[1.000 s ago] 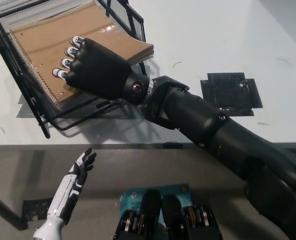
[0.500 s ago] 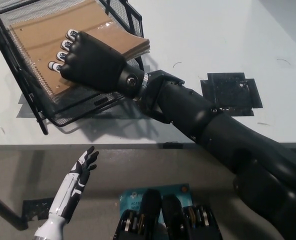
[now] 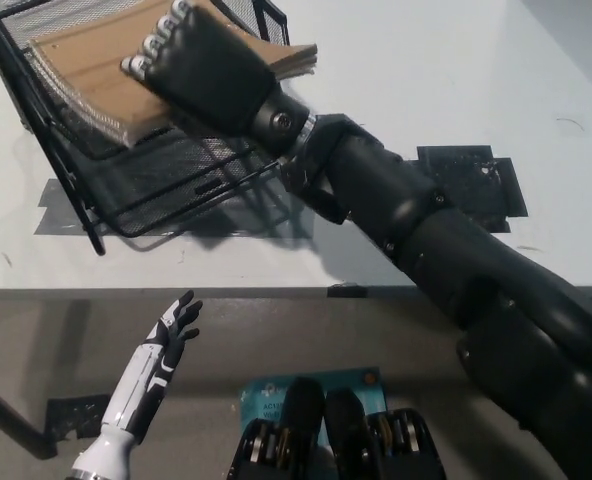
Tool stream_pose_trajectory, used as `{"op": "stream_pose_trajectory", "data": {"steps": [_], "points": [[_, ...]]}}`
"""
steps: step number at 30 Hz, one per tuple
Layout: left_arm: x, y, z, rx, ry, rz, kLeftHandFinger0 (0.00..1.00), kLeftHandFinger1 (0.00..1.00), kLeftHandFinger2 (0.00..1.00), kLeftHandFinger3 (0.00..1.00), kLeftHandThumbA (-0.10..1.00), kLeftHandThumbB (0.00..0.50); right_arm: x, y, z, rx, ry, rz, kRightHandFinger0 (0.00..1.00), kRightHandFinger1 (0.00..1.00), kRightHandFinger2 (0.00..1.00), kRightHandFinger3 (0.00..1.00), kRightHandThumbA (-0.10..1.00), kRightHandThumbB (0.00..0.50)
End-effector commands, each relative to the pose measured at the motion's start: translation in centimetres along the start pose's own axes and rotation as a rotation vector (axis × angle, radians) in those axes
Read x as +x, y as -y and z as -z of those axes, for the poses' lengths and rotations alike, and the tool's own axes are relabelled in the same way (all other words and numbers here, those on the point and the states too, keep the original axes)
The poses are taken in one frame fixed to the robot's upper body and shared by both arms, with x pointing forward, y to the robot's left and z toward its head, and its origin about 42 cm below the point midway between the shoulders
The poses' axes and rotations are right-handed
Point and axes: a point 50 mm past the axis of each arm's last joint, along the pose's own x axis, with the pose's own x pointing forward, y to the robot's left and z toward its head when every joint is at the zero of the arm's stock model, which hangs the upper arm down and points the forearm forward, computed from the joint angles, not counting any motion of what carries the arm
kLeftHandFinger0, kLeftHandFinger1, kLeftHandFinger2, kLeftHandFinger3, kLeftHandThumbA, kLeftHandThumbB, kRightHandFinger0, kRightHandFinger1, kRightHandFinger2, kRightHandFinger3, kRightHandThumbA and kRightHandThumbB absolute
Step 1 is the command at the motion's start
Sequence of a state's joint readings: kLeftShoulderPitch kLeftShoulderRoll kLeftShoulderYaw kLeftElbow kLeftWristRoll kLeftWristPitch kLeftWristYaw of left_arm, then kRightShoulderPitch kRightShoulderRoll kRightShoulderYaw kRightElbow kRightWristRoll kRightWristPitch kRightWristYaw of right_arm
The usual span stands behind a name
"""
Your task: A person hands a notebook to the robot and the robot grabs it with its right hand and places it in the file tray kept in the centre of the desk infront of it.
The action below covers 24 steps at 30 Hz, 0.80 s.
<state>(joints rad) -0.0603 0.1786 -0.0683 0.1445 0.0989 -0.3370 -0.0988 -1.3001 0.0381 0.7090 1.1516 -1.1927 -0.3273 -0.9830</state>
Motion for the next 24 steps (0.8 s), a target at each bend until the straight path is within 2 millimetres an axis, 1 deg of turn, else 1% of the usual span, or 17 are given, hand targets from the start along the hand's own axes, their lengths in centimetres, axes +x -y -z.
{"op": "stream_pose_trajectory", "data": {"steps": [1,4,6,8,10,13,16,17,18,21,22,24], "points": [[0.6,-0.6,-1.1,0.012,0.043,0.024,0.92,1.0,1.0,1.0,1.0,0.5,5.7,4.7,1.2,0.098,-0.025,0.194,0.0,0.0,0.0,0.05,0.98,0.0],[0.6,-0.5,-1.0,0.021,0.05,0.025,0.92,1.0,1.0,1.0,1.0,0.5,6.2,5.4,1.2,0.096,-0.022,0.225,0.0,0.0,0.0,0.05,1.0,0.0],[0.6,-0.6,-1.0,0.03,0.057,0.031,0.99,1.0,1.0,1.0,1.0,0.5,6.6,5.9,1.1,0.118,-0.026,0.241,0.0,0.0,0.0,0.05,1.0,0.0],[0.7,-0.6,-1.0,0.028,0.06,0.034,0.98,1.0,1.0,1.0,1.0,0.5,6.8,6.2,1.1,0.133,-0.029,0.252,0.0,0.0,0.01,0.06,1.0,0.0],[0.7,-0.6,-1.0,0.022,0.063,0.034,0.96,1.0,1.0,1.0,1.0,0.5,7.0,6.5,1.1,0.138,-0.028,0.258,0.0,0.0,0.06,0.11,1.0,0.0],[0.8,-0.6,-1.0,0.022,0.067,0.039,0.97,1.0,1.0,1.0,1.0,0.5,7.2,6.8,1.0,0.114,-0.019,0.267,0.0,0.0,0.06,0.12,1.0,0.0],[0.8,-0.5,-0.9,0.022,0.071,0.038,0.96,1.0,1.0,1.0,1.0,0.5,7.2,6.4,0.9,0.054,-0.018,0.255,0.0,0.0,0.03,0.09,1.0,0.0],[0.8,-0.6,-0.9,0.022,0.071,0.039,0.96,1.0,1.0,1.0,1.0,0.5,7.2,6.2,0.8,0.039,-0.015,0.239,0.0,0.0,0.0,0.06,1.0,0.0],[0.8,-0.6,-1.0,0.024,0.074,0.038,0.96,1.0,1.0,1.0,1.0,0.5,7.1,6.0,0.9,0.034,-0.012,0.233,0.0,0.0,0.0,0.06,0.99,0.0],[1.0,-0.6,-1.1,0.032,0.077,0.038,0.96,1.0,1.0,1.0,1.0,0.5,6.9,5.4,1.1,-0.019,0.017,0.206,0.0,0.0,0.0,0.0,1.0,0.0],[1.0,-0.6,-1.1,0.034,0.077,0.038,0.96,1.0,1.0,1.0,1.0,0.5,6.8,5.3,1.1,-0.023,0.02,0.199,0.0,0.0,0.0,0.0,1.0,0.0],[1.0,-0.5,-1.2,0.026,0.072,0.036,0.98,1.0,1.0,1.0,1.0,0.5,6.4,4.5,1.4,-0.091,0.018,0.141,0.0,0.0,0.0,0.0,1.0,0.017]]}}
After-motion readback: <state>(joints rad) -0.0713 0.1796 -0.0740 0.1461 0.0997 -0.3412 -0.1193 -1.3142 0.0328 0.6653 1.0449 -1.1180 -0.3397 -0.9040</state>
